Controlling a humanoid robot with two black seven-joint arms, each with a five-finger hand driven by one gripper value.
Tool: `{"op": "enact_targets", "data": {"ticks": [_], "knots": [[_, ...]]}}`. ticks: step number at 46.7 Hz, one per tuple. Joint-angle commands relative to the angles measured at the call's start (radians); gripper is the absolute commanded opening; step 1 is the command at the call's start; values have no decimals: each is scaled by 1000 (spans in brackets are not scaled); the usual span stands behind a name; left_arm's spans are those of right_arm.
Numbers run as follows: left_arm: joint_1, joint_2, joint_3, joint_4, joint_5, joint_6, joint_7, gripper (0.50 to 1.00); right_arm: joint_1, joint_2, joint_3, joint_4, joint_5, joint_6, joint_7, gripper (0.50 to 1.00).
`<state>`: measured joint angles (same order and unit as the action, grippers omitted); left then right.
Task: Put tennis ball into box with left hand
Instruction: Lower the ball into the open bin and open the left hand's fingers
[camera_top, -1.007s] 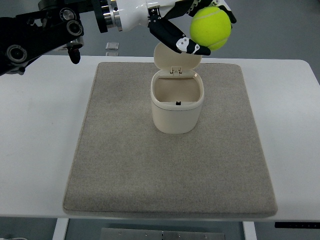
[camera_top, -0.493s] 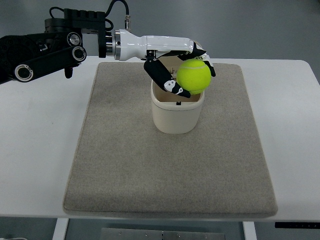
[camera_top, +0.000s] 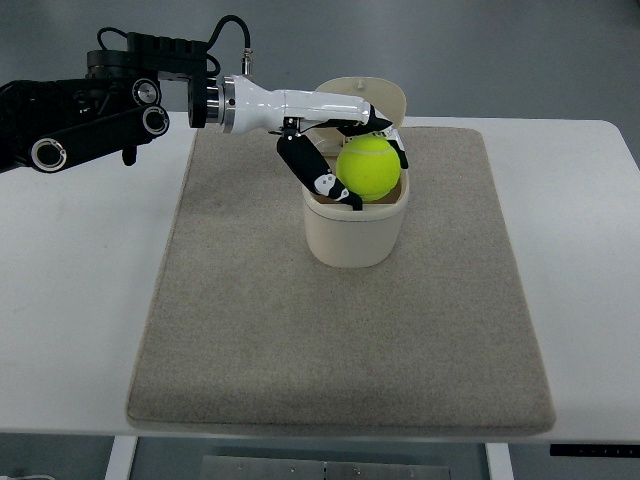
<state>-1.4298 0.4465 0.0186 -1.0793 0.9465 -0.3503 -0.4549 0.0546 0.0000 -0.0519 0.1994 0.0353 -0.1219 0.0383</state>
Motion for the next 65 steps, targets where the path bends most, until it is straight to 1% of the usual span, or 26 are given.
{"op": "enact_targets", "data": {"ticks": [1,8,13,28,37,57,60,62,65], "knots": [[0,0,12,15,0,2,7,500,-1,0,0,0,0,1,0,901],[0,1,15,21,-2,7,7,500,1,0,1,0,0,1,0,901],[2,1,18,21,0,30,8,500,1,0,0,0,0,-1,0,901],[3,0,18,36,0,33,15,500,1,0,0,0,0,1,0,901],[11,-2,20,51,1,80,18,500,1,0,0,0,0,1,0,901],[9,-3,21,35,-15,96,22,500,1,0,0,0,0,1,0,901],[9,-3,21,33,-18,112,21,574,1,0,0,2,0,1,2,901],[9,-5,21,33,-18,126,21,644,-1,0,1,0,0,1,0,901],[11,-5,21,28,-18,143,21,722,1,0,0,0,0,1,0,901]]}}
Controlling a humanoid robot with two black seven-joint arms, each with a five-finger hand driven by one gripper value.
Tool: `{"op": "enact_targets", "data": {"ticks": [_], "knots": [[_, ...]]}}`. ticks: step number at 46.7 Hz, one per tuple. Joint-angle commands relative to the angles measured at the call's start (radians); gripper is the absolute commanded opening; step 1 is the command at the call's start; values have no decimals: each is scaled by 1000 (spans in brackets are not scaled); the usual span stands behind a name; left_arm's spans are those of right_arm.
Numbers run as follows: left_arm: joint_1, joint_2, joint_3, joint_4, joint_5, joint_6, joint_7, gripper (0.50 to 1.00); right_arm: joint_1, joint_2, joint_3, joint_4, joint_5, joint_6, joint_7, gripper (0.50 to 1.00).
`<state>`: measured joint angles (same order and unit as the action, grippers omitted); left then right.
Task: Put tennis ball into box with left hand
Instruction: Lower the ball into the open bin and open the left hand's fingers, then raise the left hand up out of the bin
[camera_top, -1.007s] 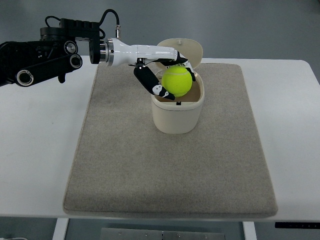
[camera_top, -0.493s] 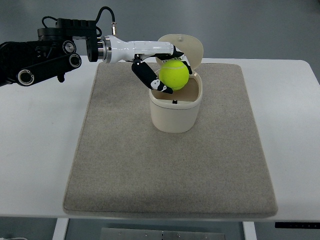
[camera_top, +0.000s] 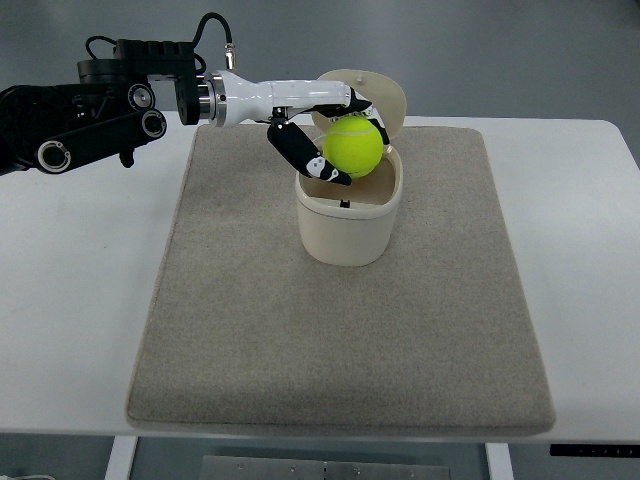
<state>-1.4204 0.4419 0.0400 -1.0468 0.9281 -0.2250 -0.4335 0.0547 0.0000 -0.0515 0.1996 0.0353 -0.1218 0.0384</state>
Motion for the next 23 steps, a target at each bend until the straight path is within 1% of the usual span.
{"op": "enact_targets", "data": {"ticks": [1,2,5,8,10,12,14,16,23], "knots": [[1,0,0,-4,0,22,-1,752,-1,0,-1,0,0,1,0,901],[1,0,0,-4,0,24,-2,771,-1,0,1,0,0,1,0,901],[1,0,0,-4,-2,26,-1,782,-1,0,1,0,0,-1,0,901],[1,0,-2,-4,-2,26,-1,816,-1,0,-1,0,0,1,0,901],[1,0,-2,-4,-2,27,-1,825,-1,0,-1,0,0,1,0,901],[1,0,-2,-6,-3,27,-1,848,-1,0,-1,0,0,-1,0,901],[1,0,-2,-6,-5,27,-1,857,1,0,-1,0,0,-1,0,901],[1,0,-2,-12,-6,27,-1,878,-1,0,-1,0,0,1,0,901],[1,-2,-3,-18,-6,26,-1,879,-1,0,1,0,0,-1,0,901]]}}
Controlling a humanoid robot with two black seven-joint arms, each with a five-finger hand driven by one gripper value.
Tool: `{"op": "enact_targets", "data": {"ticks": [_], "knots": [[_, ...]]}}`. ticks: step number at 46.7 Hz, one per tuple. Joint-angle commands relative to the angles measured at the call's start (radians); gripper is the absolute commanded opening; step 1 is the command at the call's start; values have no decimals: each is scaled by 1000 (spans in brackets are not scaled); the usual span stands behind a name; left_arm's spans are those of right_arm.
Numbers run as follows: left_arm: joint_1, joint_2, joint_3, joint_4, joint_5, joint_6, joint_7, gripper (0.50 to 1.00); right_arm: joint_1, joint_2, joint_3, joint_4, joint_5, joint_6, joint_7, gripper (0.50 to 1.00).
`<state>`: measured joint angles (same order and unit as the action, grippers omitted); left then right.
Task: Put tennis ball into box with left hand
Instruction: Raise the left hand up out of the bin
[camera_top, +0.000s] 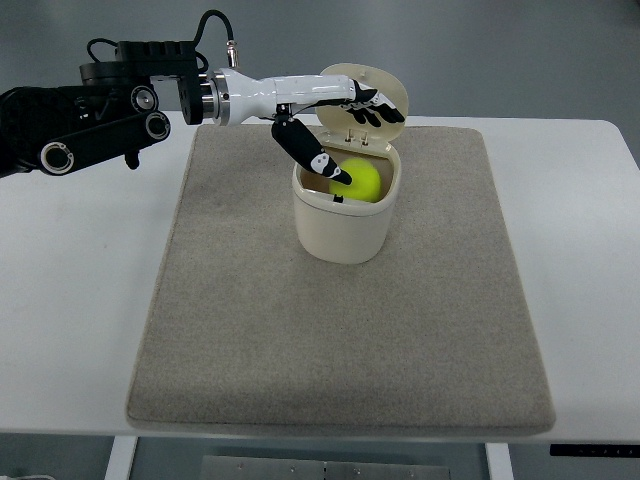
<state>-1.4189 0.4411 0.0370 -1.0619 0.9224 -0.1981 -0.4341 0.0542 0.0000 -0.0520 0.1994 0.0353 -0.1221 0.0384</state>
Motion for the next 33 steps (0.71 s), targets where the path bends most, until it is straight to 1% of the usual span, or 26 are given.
{"op": "enact_targets", "data": {"ticks": [1,5,8,9,10,11,13,14,16,18,21,27,33], "knots": [[0,-1,-2,-4,1,0,0,879,-1,0,0,0,0,-1,0,901],[0,-1,-2,-6,-1,-1,0,876,1,0,0,0,0,1,0,901],[0,2,-3,-24,-1,-1,-2,853,-1,0,1,0,0,-1,0,901],[0,4,-5,-33,-2,-1,-2,821,1,0,1,0,0,1,0,901],[0,5,-6,-46,-2,-1,-2,770,1,0,0,0,0,1,0,901],[0,7,-8,-56,-2,-1,-2,729,1,0,0,0,0,-1,0,901],[0,11,-18,-75,-4,0,-3,686,-1,0,1,0,0,-1,0,901],[0,14,-26,-82,-4,2,-5,652,1,0,0,0,0,-1,0,901],[0,16,-41,-99,-4,3,-5,568,1,0,0,0,0,-1,0,901],[2,16,-52,-112,-4,3,-5,521,-1,0,0,0,0,-1,0,901],[3,14,-71,-119,-4,19,-5,514,1,0,0,0,0,1,1,901],[12,14,-127,-127,-22,104,-5,514,-1,0,0,0,0,1,0,901],[29,8,-206,-119,-118,149,-3,514,1,0,1,0,0,-1,0,901]]}}
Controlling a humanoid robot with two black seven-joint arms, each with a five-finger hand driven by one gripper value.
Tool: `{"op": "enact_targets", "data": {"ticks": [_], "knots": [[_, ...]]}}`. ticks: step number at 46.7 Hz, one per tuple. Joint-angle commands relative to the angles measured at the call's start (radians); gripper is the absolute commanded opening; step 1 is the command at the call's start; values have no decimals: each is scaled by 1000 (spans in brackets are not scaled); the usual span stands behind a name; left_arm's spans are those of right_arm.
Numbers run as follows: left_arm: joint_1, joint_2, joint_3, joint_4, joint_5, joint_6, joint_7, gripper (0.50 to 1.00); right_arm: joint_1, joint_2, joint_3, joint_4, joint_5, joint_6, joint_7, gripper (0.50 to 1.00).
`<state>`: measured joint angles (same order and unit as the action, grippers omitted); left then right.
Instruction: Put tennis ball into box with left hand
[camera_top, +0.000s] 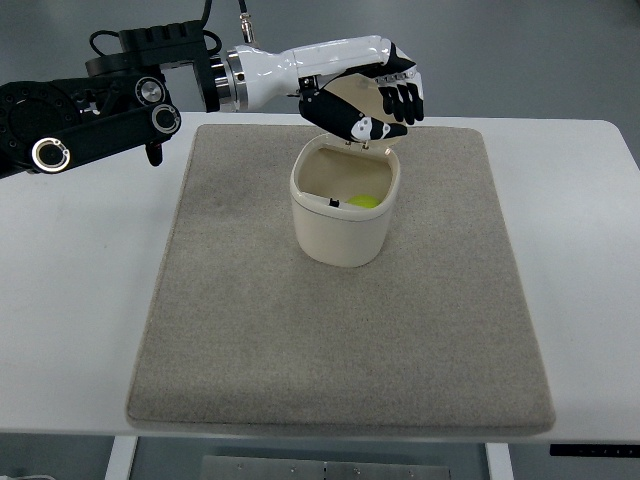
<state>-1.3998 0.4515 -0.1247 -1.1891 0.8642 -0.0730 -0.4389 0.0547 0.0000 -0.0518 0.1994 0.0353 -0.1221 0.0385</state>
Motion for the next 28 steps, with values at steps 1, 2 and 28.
{"op": "enact_targets", "data": {"ticks": [1,2,28], "knots": [[16,-5,-61,11,-85,33,2,514,-1,0,0,0,0,1,0,901],[21,-7,-76,16,-112,44,2,514,-1,0,0,0,0,1,0,901],[194,-57,-463,405,-679,16,-8,531,-1,0,1,0,0,-1,0,901]]}}
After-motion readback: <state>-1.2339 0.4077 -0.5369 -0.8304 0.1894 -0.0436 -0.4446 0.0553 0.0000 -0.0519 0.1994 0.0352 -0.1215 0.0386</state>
